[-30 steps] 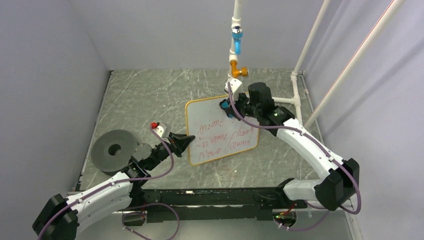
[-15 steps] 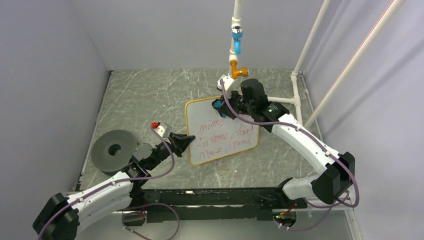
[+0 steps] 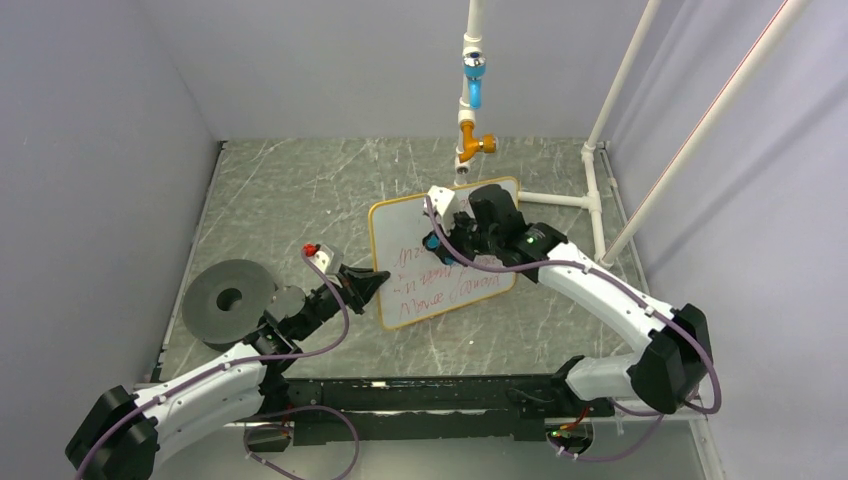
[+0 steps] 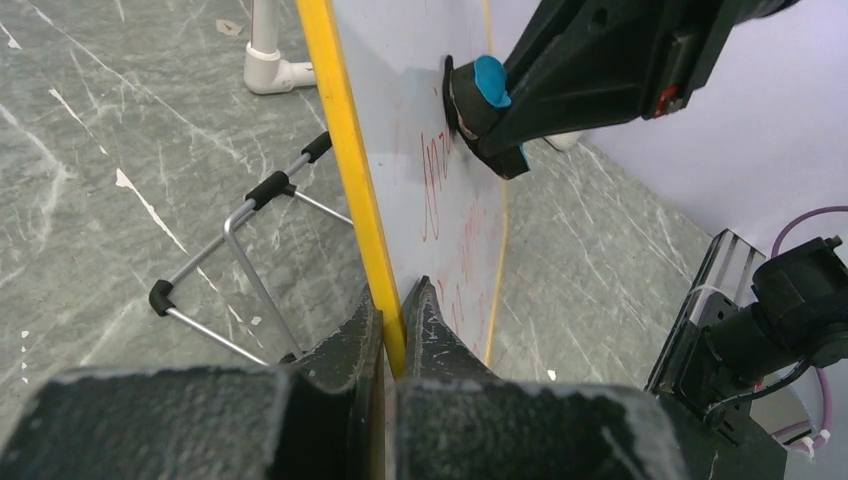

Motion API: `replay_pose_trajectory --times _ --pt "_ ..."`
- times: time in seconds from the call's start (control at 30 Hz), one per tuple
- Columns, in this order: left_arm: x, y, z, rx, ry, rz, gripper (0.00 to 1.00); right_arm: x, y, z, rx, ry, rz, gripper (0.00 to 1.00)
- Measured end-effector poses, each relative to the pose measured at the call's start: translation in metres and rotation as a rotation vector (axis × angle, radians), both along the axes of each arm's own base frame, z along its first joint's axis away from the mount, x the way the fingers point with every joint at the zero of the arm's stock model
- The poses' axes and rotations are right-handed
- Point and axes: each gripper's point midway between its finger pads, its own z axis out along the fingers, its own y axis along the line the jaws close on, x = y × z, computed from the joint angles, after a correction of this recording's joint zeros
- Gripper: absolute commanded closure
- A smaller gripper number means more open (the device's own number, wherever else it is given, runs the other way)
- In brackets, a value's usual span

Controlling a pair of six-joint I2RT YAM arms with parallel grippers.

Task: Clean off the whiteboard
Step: Erase the whiteboard at the center of the board.

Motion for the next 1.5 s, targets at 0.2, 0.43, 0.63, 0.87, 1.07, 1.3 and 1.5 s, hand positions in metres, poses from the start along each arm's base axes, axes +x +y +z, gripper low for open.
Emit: replay_pose_trajectory --times 0.2,0.43,0.63,0.87,1.07,1.3,1.5 --pt "0.001 0.002 0.004 -0.006 -0.015 0.012 1.00 0.038 -0.005 0.043 0.044 -0.051 -0.094 1.00" --pt "-0.001 0.001 0.005 0.004 -0.033 -0.007 1.00 0.043 -0.029 0.039 0.059 -0.106 -0.158 1.00" --pt "-0.001 0.001 0.003 0.009 -0.026 -0.003 1.00 0.015 -0.008 0.012 0.026 -0.027 -0.047 1.00" --pt "-0.001 0.001 0.003 0.009 -0.027 -0.003 1.00 0.041 -0.008 0.053 0.084 -0.041 -0.094 1.00" --pt "-0.002 -0.001 0.003 0.010 -0.031 -0.017 1.00 0.055 -0.034 0.055 0.106 -0.109 -0.182 1.00" --pt "-0.002 -0.001 0.000 0.014 -0.019 -0.016 1.00 0.032 -0.020 0.026 0.065 -0.043 -0.106 1.00" --pt "-0.002 -0.002 0.000 0.011 -0.022 -0.022 1.00 0.052 -0.016 0.066 0.103 -0.077 -0.119 1.00"
